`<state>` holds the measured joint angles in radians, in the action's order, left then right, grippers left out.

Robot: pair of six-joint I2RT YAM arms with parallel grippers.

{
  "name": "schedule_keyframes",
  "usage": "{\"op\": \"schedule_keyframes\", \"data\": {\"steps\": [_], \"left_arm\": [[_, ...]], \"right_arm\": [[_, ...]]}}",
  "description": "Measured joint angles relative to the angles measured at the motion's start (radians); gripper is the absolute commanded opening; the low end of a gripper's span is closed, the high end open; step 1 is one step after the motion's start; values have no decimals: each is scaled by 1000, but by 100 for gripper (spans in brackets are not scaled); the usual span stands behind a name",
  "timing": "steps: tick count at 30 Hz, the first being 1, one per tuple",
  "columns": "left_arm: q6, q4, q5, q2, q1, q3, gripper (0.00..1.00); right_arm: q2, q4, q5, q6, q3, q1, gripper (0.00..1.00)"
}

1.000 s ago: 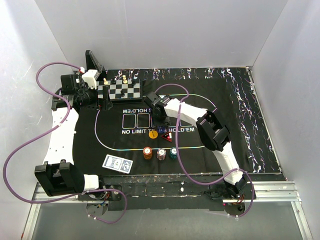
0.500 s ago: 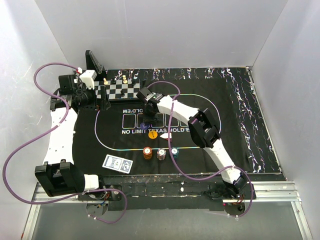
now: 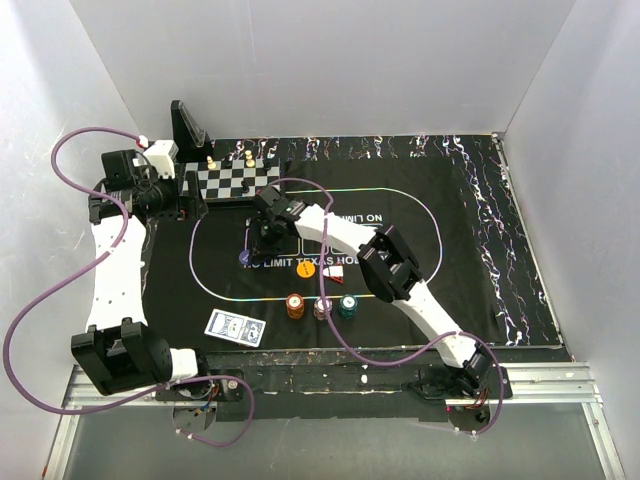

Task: Distribute texas hold em gaming equipment

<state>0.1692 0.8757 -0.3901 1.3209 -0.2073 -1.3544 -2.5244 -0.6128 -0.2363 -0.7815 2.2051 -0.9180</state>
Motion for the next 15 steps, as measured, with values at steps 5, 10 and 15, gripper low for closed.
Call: {"op": "schedule_keyframes", "data": {"steps": [5, 10, 15], "left_arm": [[3, 0, -5, 2, -19, -5, 98], [3, 1, -16, 18, -33, -14, 98], [7, 6, -23, 29, -47, -21, 100]], "right_arm": [[-36, 18, -63, 13, 63, -30, 64], [91, 54, -15, 83, -108, -18, 81], [270, 27, 109, 172, -267, 28, 86]]}}
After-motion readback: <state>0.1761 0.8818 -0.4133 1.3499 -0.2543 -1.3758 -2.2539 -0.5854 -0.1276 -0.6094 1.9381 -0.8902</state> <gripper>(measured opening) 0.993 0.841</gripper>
